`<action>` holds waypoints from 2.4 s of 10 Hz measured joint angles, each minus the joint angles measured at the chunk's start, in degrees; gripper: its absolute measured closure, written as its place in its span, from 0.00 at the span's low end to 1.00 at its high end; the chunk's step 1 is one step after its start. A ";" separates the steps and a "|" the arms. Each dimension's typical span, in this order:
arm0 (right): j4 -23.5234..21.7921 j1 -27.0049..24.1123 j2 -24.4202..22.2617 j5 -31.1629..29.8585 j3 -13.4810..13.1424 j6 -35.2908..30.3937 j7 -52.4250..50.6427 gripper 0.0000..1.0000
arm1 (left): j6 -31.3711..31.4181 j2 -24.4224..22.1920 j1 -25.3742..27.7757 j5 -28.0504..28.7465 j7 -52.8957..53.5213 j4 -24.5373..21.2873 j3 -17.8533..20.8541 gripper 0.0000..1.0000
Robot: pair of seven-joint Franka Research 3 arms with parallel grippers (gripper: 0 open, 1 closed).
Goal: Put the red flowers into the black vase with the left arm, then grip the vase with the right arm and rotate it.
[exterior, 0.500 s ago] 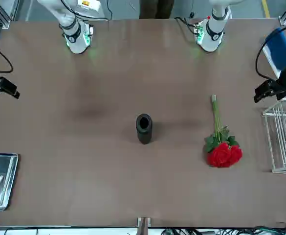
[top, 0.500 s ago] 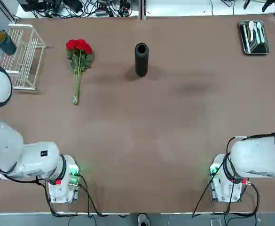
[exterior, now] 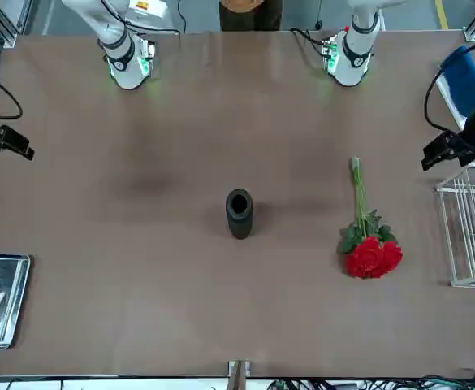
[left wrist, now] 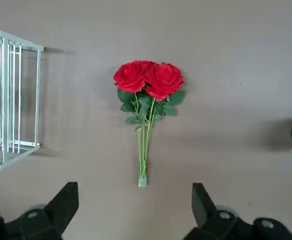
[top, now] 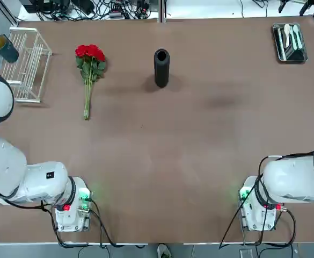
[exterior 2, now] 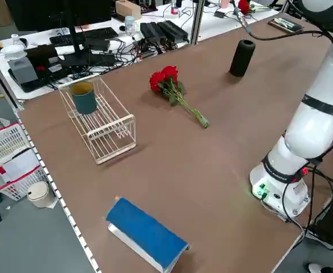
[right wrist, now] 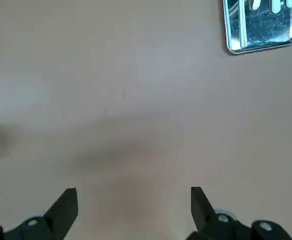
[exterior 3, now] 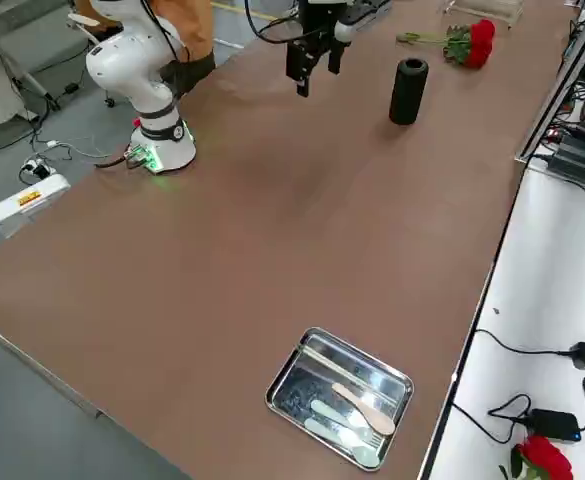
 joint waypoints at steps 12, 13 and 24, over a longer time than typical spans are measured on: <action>0.12 0.03 0.00 0.00 0.30 -0.01 -0.01 0.00 | 33.67 3.13 -0.21 1.57 -4.28 -30.55 0.10 0.00; 0.12 0.02 0.00 0.00 0.28 -0.01 -0.01 0.00 | 38.19 3.08 -0.21 2.11 -5.04 -33.89 0.10 0.00; 0.05 0.04 0.63 0.00 0.45 0.16 -0.03 0.00 | 67.08 12.31 4.48 11.96 -11.76 -51.42 0.75 0.03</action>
